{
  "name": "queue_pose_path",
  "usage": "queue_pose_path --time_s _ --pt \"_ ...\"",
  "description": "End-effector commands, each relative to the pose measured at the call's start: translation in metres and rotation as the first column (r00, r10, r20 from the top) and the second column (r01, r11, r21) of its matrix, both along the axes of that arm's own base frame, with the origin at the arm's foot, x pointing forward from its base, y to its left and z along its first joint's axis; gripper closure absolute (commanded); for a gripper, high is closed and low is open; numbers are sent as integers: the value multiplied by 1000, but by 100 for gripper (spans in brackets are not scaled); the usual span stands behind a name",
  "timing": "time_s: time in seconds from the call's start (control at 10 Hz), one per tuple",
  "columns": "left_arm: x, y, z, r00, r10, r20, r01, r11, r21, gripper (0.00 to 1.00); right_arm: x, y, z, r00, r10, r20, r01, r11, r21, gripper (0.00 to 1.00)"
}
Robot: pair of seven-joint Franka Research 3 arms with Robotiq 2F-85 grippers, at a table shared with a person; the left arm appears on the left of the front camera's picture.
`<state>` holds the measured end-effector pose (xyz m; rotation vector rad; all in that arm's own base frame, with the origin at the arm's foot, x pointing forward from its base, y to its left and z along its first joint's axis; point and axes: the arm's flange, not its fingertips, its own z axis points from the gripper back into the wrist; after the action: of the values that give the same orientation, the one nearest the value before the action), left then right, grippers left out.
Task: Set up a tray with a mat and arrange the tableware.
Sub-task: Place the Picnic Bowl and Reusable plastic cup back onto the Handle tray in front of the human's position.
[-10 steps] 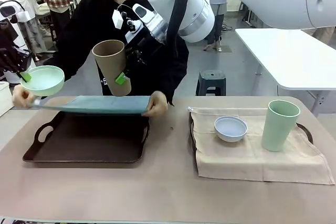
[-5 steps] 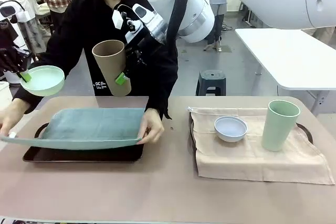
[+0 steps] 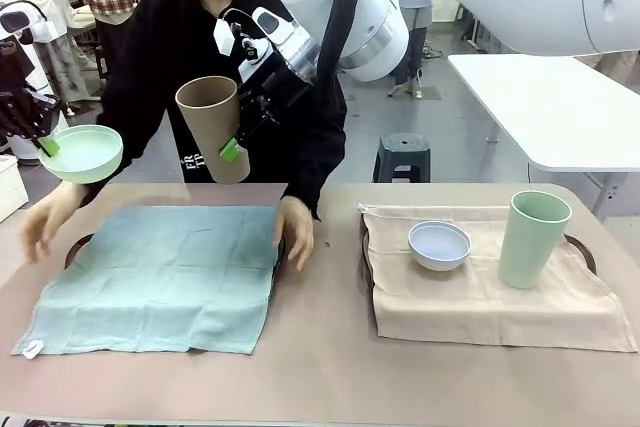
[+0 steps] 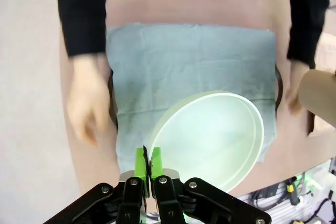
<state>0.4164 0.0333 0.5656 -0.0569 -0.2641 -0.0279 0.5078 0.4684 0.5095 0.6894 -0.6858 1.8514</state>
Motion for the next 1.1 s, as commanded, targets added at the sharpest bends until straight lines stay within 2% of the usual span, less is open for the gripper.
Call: queue_pose_path --time_s 0.0,1.0 --pt "0 -1 2 1000 -1 15 1 1000 -19 100 0 1 0 1000 2 14 -2 1000 8 19" --pt "0 -1 2 1000 -1 15 1 1000 -19 100 0 1 0 1000 2 14 -2 1000 8 19"
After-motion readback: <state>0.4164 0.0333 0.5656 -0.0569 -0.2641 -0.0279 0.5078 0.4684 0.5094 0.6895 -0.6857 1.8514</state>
